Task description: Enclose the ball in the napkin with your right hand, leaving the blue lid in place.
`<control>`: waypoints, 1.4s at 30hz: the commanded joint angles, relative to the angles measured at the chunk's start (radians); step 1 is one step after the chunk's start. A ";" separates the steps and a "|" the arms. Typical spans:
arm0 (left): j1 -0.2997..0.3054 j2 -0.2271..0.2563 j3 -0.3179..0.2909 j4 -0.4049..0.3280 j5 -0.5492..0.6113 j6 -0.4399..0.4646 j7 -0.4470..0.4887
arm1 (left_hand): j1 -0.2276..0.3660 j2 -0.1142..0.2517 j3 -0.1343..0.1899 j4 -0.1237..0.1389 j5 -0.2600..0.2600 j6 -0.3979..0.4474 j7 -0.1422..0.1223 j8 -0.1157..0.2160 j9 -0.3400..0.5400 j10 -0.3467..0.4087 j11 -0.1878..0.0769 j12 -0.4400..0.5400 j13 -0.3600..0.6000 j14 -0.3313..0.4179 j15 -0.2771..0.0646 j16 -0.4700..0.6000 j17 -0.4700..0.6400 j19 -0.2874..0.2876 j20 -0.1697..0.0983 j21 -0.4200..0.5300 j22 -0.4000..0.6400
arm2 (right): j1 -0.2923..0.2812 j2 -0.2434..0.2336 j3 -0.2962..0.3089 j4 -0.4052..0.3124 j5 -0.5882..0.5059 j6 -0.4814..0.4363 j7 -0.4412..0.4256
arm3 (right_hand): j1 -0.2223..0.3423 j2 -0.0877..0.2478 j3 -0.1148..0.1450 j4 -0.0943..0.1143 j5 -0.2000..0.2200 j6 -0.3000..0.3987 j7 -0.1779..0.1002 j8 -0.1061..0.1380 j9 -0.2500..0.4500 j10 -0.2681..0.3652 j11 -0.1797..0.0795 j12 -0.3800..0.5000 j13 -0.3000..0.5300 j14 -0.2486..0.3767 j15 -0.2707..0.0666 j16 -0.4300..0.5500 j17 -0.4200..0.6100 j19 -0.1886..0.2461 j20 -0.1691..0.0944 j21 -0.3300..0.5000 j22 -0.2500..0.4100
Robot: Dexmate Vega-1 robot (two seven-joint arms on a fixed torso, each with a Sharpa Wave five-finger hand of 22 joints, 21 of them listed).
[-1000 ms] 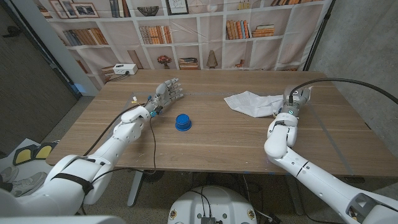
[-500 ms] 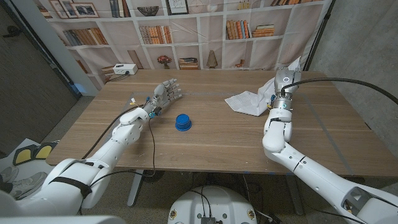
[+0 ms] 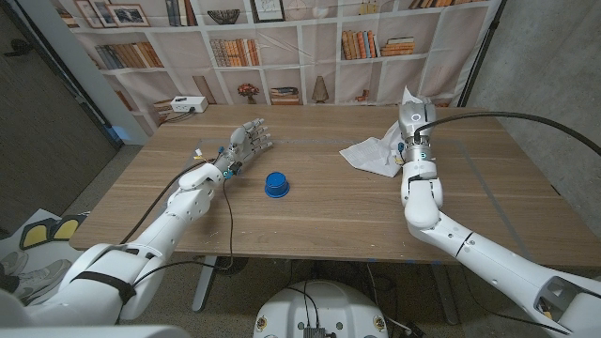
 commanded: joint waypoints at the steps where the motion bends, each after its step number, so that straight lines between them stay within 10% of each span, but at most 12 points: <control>1: 0.001 0.000 -0.003 0.006 -0.004 -0.002 0.002 | -0.002 -0.004 0.004 -0.001 -0.002 0.004 -0.004 0.006 -0.001 -0.002 0.001 0.000 0.002 0.005 0.004 0.002 0.002 0.011 0.000 -0.001 0.003 | 0.017 -0.018 -0.023 0.003 0.007 0.120 0.060 | 0.001 -0.004 0.002 -0.005 0.009 0.011 -0.003 -0.007 -0.002 0.024 -0.015 -0.004 -0.002 0.017 -0.112 -0.010 0.005 0.005 -0.001 0.007 -0.006; 17: 0.001 0.002 -0.007 0.011 -0.008 -0.002 -0.005 | -0.003 -0.004 0.004 0.000 -0.002 0.005 -0.003 0.006 -0.001 -0.001 0.001 0.000 0.002 0.007 0.004 0.003 0.003 0.011 0.001 -0.002 0.003 | 0.025 0.037 -0.015 0.026 0.124 0.215 0.029 | -0.009 0.001 0.010 -0.001 0.021 -0.021 -0.014 -0.045 -0.021 -0.017 -0.010 -0.027 -0.003 0.022 -0.112 -0.089 -0.018 0.001 0.007 0.023 -0.046; 24: 0.002 0.004 -0.010 0.015 -0.009 -0.007 -0.008 | -0.004 -0.004 0.004 0.000 -0.002 0.006 -0.004 0.006 -0.001 -0.001 0.002 0.000 0.002 0.006 0.005 0.002 0.003 0.011 0.001 -0.002 0.003 | 0.041 0.051 -0.018 0.020 0.159 0.191 0.101 | -0.170 -0.028 -0.026 0.073 0.047 -0.293 -0.024 -0.344 -0.228 -0.275 0.029 -0.221 -0.109 -0.080 -0.108 -0.346 -0.149 -0.039 0.050 0.014 -0.074; 30: 0.001 0.005 -0.011 0.021 -0.010 -0.009 -0.012 | -0.005 -0.005 0.003 0.000 -0.003 0.007 -0.004 0.006 -0.001 -0.001 0.001 0.000 0.002 0.007 0.005 0.003 0.003 0.011 0.001 -0.002 0.003 | 0.047 0.050 -0.019 0.006 0.194 0.171 0.146 | -0.278 -0.035 -0.058 0.138 0.058 -0.471 -0.009 -0.507 -0.319 -0.466 0.047 -0.366 -0.165 -0.173 -0.103 -0.485 -0.242 -0.089 0.093 -0.026 -0.075; 34: -0.003 0.005 -0.011 0.029 -0.011 -0.008 -0.017 | -0.005 -0.005 0.003 0.000 -0.003 0.006 -0.004 0.006 -0.001 0.000 0.001 0.001 0.002 0.007 0.004 0.003 0.003 0.011 0.002 -0.003 0.003 | 0.037 0.042 -0.002 -0.014 0.240 0.174 0.138 | -0.324 -0.024 -0.069 0.170 0.055 -0.554 0.006 -0.564 -0.340 -0.541 0.060 -0.423 -0.181 -0.207 -0.101 -0.524 -0.268 -0.098 0.105 -0.040 -0.075; 42: -0.016 0.000 -0.011 0.056 -0.012 -0.018 -0.032 | -0.006 -0.005 0.003 0.001 -0.003 0.007 -0.004 0.006 -0.001 0.000 0.001 0.001 0.002 0.008 0.004 0.003 0.003 0.011 0.002 -0.003 0.003 | -0.026 0.045 0.101 -0.073 0.432 0.228 0.002 | -0.390 0.084 -0.011 0.248 0.046 -0.549 0.012 -0.580 -0.349 -0.540 0.069 -0.452 -0.194 -0.229 -0.099 -0.542 -0.274 -0.119 0.102 -0.051 -0.070</control>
